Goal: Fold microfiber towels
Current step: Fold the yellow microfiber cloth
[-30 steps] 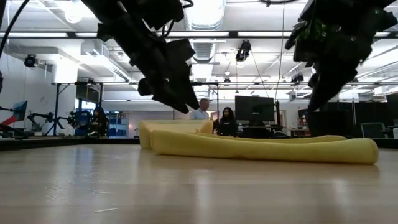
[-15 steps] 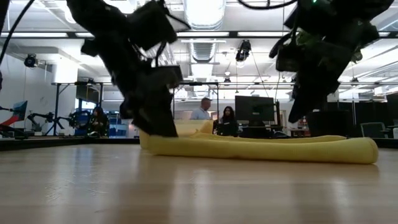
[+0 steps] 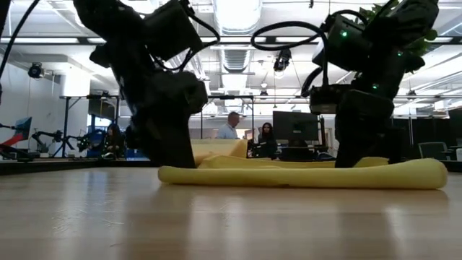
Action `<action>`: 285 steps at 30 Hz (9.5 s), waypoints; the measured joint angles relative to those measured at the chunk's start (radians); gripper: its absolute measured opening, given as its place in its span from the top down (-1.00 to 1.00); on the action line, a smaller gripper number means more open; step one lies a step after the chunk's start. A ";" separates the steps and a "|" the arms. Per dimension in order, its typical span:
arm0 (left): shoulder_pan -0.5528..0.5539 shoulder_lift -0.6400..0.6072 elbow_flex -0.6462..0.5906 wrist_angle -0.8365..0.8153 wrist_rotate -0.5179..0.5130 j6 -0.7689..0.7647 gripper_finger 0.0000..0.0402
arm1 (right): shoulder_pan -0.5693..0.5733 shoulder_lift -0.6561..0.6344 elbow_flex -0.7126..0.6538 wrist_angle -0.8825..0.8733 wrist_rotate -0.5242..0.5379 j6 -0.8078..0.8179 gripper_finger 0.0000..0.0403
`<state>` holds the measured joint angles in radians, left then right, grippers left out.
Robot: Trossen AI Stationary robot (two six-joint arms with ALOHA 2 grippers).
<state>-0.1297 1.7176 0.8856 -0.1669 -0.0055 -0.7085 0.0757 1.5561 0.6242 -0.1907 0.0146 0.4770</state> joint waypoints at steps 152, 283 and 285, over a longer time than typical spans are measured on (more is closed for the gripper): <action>-0.302 0.093 0.133 0.044 -0.236 0.322 -0.53 | 0.579 -0.125 -0.030 0.095 0.153 0.060 0.07; 0.021 0.442 0.787 -0.417 0.068 0.381 -0.01 | 0.651 -0.558 0.006 -0.013 0.455 0.431 0.45; 0.019 0.442 0.786 -0.463 0.018 0.339 -0.01 | 0.651 -0.558 0.006 -0.013 0.454 0.431 0.45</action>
<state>-0.1111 2.1593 1.6718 -0.6300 0.0123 -0.3692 0.7265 0.9981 0.6300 -0.2033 0.4690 0.9081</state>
